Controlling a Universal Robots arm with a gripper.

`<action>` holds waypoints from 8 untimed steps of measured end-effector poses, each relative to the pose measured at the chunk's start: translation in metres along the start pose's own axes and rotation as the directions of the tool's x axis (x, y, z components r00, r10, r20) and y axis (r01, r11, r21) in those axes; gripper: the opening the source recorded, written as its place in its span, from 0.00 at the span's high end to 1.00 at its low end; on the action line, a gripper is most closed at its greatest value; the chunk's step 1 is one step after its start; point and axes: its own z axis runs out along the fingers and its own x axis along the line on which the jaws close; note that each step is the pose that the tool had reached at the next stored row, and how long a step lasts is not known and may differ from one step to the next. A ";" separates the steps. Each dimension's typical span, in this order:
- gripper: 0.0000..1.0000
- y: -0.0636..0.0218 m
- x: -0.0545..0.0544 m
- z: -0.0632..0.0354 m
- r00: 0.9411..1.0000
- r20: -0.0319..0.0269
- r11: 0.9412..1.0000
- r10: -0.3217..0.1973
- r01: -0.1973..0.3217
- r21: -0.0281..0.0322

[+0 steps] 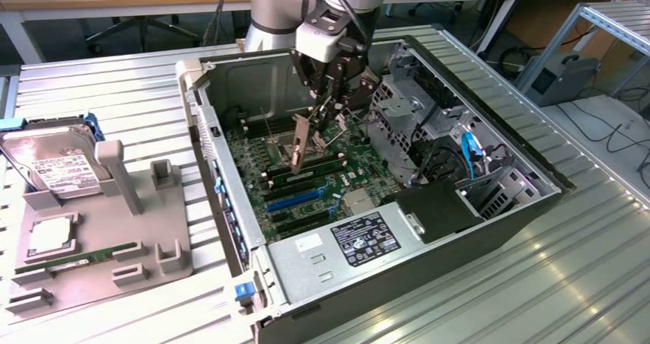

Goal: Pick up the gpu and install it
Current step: 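Insert the gpu into the slot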

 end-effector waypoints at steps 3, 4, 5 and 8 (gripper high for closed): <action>0.73 0.0000 0.000 0.0000 1.000 0.000 1.000 -0.015 0.015 -0.001; 0.73 0.0000 0.000 0.0000 1.000 0.000 1.000 -0.021 0.021 -0.001; 0.73 0.0000 0.000 0.0000 1.000 0.000 1.000 -0.026 0.026 -0.001; 0.73 0.0000 0.000 0.0001 0.999 0.000 0.999 -0.042 0.042 -0.002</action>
